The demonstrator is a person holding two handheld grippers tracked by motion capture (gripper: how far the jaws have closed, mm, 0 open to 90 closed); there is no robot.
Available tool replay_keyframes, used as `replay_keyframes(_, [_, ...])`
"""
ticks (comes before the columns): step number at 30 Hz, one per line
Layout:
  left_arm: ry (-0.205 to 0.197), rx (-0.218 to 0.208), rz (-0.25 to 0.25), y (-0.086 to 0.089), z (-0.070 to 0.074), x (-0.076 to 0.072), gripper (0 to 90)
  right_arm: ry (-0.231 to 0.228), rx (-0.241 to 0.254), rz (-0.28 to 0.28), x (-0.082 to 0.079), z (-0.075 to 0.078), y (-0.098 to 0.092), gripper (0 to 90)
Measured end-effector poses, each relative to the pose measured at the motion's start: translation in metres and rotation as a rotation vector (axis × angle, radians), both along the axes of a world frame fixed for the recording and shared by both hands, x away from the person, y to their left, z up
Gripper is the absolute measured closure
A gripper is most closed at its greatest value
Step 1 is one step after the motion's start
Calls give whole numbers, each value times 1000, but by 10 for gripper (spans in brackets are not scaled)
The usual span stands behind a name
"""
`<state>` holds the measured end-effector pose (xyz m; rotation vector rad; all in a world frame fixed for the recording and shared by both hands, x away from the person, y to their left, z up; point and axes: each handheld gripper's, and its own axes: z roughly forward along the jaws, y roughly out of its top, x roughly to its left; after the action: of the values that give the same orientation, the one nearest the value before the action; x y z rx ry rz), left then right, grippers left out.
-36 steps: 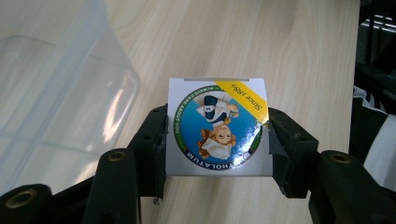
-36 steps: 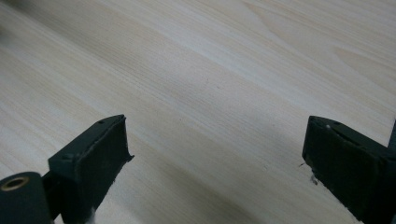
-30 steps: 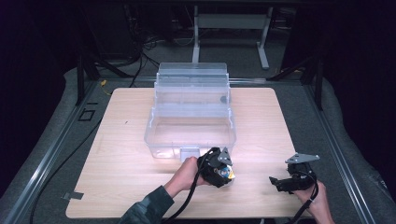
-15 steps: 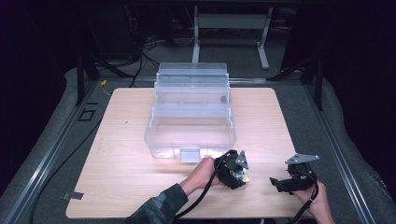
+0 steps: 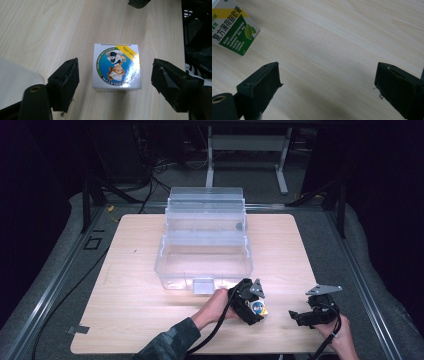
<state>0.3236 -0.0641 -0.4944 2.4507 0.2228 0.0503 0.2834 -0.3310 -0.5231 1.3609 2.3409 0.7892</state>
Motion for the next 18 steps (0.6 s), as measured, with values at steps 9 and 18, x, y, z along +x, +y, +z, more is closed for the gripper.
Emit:
replay_keyframes(9, [-31,-38,53,40,26,-18,145,6,-1,-12,0,4,4,50])
replay_keyframes(18, [-40,-29,182,92,29,-31,138,34,23,-7,0,13,9,36])
